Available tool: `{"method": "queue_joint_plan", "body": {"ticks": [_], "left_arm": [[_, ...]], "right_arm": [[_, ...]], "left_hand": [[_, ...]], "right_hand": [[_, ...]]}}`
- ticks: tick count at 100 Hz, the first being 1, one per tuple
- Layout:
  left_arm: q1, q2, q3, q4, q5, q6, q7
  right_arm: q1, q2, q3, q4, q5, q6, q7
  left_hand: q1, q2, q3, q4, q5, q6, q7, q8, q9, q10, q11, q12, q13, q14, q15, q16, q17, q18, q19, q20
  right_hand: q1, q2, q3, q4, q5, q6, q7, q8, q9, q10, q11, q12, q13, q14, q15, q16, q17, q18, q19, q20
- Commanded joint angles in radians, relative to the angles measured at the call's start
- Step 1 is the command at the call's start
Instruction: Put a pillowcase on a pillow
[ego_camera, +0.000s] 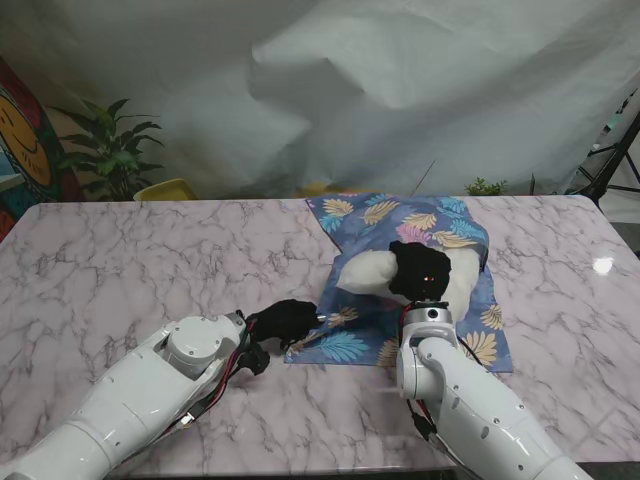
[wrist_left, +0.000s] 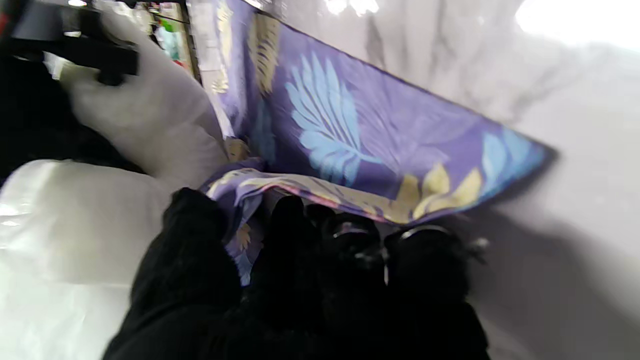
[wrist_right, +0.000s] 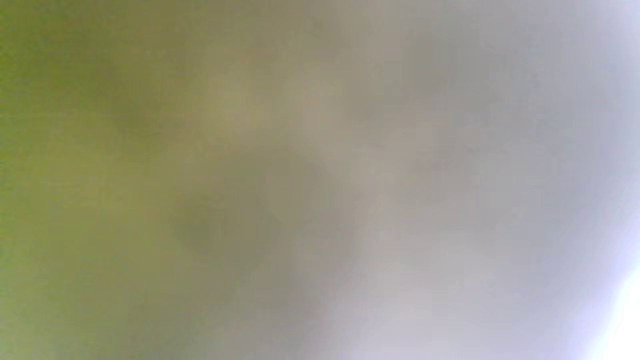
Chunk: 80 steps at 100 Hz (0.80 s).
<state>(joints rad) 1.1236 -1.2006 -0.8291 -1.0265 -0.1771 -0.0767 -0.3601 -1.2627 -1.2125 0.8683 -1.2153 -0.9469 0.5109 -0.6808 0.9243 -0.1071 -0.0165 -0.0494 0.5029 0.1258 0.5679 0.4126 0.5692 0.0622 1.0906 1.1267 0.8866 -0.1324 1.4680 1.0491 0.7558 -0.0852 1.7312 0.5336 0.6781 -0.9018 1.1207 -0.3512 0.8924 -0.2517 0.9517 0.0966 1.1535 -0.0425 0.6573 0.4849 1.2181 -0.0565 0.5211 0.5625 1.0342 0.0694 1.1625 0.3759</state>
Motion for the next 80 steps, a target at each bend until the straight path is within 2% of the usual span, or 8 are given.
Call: {"method": "queue_joint_plan", "body": {"ticks": [1,13,20,28,43,56,61,80], "left_arm": [[-0.016,-0.013,0.015,0.010,0.026,0.006,0.017],[-0.049,-0.029,0.062,0.063,0.127,-0.033,0.106],[-0.073,-0.042,0.090,0.109,0.172,-0.078,0.154],[-0.087,-0.057,0.102,0.143,0.163,-0.105,0.163],[-0.090,-0.081,0.100,0.187,0.078,-0.145,0.135],[-0.074,-0.103,0.078,0.206,-0.024,-0.179,0.106],[-0.072,-0.107,0.074,0.213,-0.052,-0.190,0.086],[-0.078,-0.090,0.060,0.222,-0.175,-0.215,-0.128]], "right_arm": [[-0.010,-0.001,0.002,-0.019,-0.003,-0.004,-0.007],[-0.018,0.000,0.003,-0.031,-0.004,-0.016,-0.012],[-0.021,0.000,0.000,-0.036,-0.007,-0.019,-0.015],[-0.023,0.002,-0.004,-0.042,-0.012,-0.022,-0.012],[-0.021,0.001,-0.009,-0.043,-0.015,-0.024,-0.017],[-0.012,-0.003,-0.014,-0.032,-0.010,-0.027,-0.024],[-0.008,-0.005,-0.016,-0.027,-0.005,-0.025,-0.029],[0.007,-0.015,-0.014,-0.016,0.005,0.009,-0.038]], "left_hand": [[-0.045,-0.032,0.001,0.015,0.004,-0.049,-0.026,-0.011,-0.161,0.044,-0.061,0.030,-0.110,-0.028,-0.029,0.063,-0.106,0.006,-0.005,0.054],[-0.114,-0.028,-0.005,0.008,-0.056,-0.083,-0.077,-0.016,-0.419,0.122,-0.335,-0.160,-0.521,0.130,-0.372,0.094,-0.456,0.058,-0.287,0.229],[-0.147,-0.027,-0.007,0.004,-0.067,-0.098,-0.090,-0.015,-0.439,0.131,-0.772,-0.297,-0.734,0.224,-0.660,-0.068,-0.662,0.089,-0.493,0.255],[-0.152,-0.040,-0.005,0.004,-0.059,-0.095,-0.087,-0.009,-0.472,0.125,-0.977,-0.348,-0.810,0.305,-0.924,-0.262,-0.782,0.131,-0.691,0.226],[-0.076,-0.096,0.012,0.013,-0.050,-0.060,-0.088,-0.002,-0.258,0.132,-1.025,-0.650,-0.718,0.420,-1.141,-0.483,-0.776,0.205,-0.932,0.131],[0.017,-0.149,0.088,0.019,-0.048,-0.034,-0.059,0.015,-0.003,0.139,-1.014,-0.806,-0.557,0.435,-1.145,-0.560,-0.653,0.247,-0.917,0.051],[-0.034,-0.194,0.250,0.001,-0.120,0.023,0.013,0.063,0.067,0.126,-0.971,-0.828,-0.468,0.428,-1.107,-0.570,-0.578,0.257,-0.838,-0.025],[-0.157,-0.228,0.362,-0.015,-0.334,0.171,-0.085,0.021,-0.204,0.189,-0.780,-0.859,-0.547,0.470,-1.146,-0.633,-0.606,0.282,-0.967,-0.144]], "right_hand": [[0.118,0.138,0.171,0.069,0.080,-0.023,0.107,0.015,0.064,0.032,0.087,0.032,0.107,-0.054,0.435,0.077,0.098,-0.250,0.419,0.117],[0.117,0.138,0.171,0.069,0.080,-0.023,0.106,0.015,0.063,0.032,0.087,0.032,0.107,-0.054,0.438,0.078,0.098,-0.250,0.421,0.117],[0.118,0.138,0.171,0.069,0.081,-0.023,0.106,0.015,0.064,0.032,0.087,0.033,0.107,-0.054,0.439,0.079,0.098,-0.250,0.422,0.117],[0.117,0.139,0.171,0.069,0.080,-0.024,0.105,0.015,0.063,0.033,0.088,0.035,0.107,-0.056,0.441,0.079,0.099,-0.253,0.422,0.117],[0.117,0.138,0.173,0.069,0.081,-0.023,0.105,0.015,0.064,0.031,0.089,0.036,0.107,-0.055,0.442,0.080,0.099,-0.252,0.423,0.117],[0.117,0.138,0.174,0.069,0.081,-0.023,0.105,0.015,0.063,0.030,0.088,0.036,0.107,-0.056,0.443,0.080,0.098,-0.252,0.423,0.116],[0.117,0.138,0.174,0.068,0.081,-0.024,0.105,0.015,0.064,0.032,0.088,0.036,0.106,-0.056,0.443,0.080,0.099,-0.253,0.424,0.116],[0.120,0.139,0.173,0.069,0.082,-0.022,0.105,0.016,0.063,0.034,0.089,0.037,0.106,-0.054,0.444,0.081,0.099,-0.250,0.425,0.116]]}}
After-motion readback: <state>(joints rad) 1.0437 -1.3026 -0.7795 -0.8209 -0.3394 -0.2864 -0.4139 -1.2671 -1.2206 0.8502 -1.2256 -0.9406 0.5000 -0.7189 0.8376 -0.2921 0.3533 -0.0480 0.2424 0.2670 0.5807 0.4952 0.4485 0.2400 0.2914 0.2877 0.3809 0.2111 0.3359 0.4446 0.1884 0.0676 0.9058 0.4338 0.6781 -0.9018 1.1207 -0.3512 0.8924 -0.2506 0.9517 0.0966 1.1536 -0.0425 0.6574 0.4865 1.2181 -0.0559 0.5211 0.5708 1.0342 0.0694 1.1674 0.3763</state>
